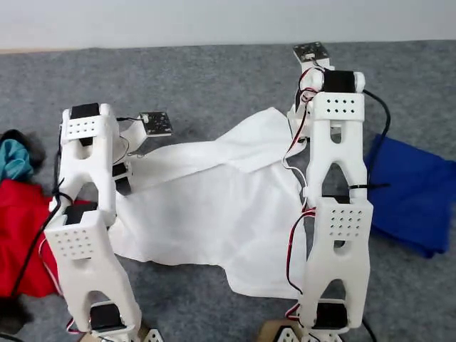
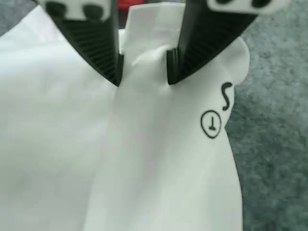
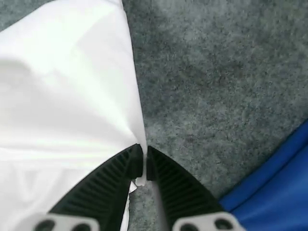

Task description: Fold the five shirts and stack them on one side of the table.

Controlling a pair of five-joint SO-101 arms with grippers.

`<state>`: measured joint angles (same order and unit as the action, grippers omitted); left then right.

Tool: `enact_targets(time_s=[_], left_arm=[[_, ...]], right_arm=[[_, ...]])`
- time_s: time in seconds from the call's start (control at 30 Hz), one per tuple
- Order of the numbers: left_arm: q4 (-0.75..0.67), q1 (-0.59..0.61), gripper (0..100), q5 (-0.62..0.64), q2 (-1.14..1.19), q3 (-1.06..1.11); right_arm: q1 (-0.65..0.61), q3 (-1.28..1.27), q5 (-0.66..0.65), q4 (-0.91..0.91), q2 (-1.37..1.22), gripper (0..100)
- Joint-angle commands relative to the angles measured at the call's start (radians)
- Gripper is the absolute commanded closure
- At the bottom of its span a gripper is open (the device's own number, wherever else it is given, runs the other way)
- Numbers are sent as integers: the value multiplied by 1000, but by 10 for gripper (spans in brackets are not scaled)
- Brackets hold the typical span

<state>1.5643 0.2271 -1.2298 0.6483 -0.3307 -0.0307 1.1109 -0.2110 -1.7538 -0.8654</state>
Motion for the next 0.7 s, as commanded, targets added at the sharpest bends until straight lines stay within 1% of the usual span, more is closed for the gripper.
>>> enact_targets(time_s=[0.0, 0.2, 0.43, 0.6, 0.67], left_arm=[[-32, 15, 845, -12, 5, -4], [-114, 32, 848, -9, 54, -5], [-110, 41, 905, -9, 0, -7], [-107, 34, 996, -9, -48, -7], [-84, 34, 994, -9, -77, -7]], right_arm=[[-5, 8, -3, -41, 58, 987], [1, 8, -3, -41, 59, 987], [1, 8, -3, -41, 59, 987], [1, 9, -3, -41, 61, 987], [1, 9, -3, -41, 71, 987]])
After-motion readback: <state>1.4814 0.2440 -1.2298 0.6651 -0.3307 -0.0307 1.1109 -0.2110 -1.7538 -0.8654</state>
